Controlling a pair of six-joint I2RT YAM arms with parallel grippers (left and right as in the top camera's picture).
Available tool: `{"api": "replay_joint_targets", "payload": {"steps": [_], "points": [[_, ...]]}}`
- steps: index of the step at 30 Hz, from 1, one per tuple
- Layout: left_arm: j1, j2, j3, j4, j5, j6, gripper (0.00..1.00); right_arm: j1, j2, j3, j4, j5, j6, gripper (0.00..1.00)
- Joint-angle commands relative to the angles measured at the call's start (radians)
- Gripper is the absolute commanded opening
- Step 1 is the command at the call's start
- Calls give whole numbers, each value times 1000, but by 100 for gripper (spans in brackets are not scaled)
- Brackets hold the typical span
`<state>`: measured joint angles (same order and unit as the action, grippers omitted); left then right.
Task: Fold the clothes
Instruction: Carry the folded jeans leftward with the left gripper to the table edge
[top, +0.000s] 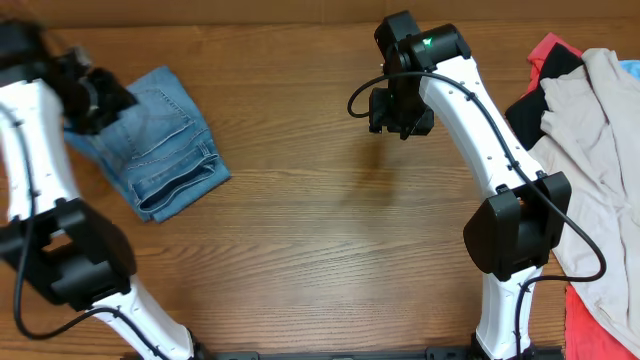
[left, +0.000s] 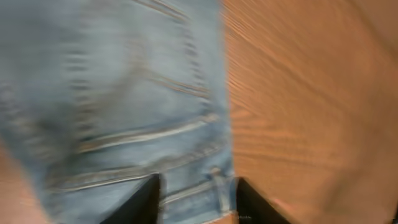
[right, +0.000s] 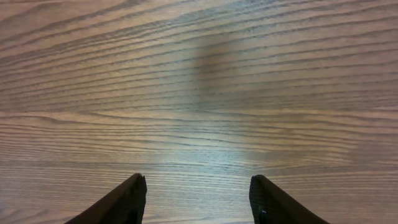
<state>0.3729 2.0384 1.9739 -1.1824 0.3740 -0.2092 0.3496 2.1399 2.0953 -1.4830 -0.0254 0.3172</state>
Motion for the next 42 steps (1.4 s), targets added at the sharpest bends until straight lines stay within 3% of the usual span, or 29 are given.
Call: {"api": "replay_joint_targets", "payload": {"steps": [1,5,11,15,18,23,35,42], "points": [[-142,2,-40,28,-79,23,27,3,-21,15,2,5,-3,57],[-272,8,-97,87,-183,23,17,3,-21,15,-5,5,-3,57],[-380,33,-200,163,-315,18,18,3,-21,15,-23,6,-3,57],[-372,89,-255,168,-322,3,17,2,-21,15,-35,6,-3,57],[-344,127,-275,146,-324,3,15,3,-21,15,-39,6,-3,57],[-273,156,-287,76,-341,2,4,3,-21,15,-43,6,-3,57],[33,155,-287,59,-336,-8,6,3,-21,15,-45,6,-3,57],[113,155,-287,61,-240,-14,8,3,-21,15,-39,6,-3,57]]}}
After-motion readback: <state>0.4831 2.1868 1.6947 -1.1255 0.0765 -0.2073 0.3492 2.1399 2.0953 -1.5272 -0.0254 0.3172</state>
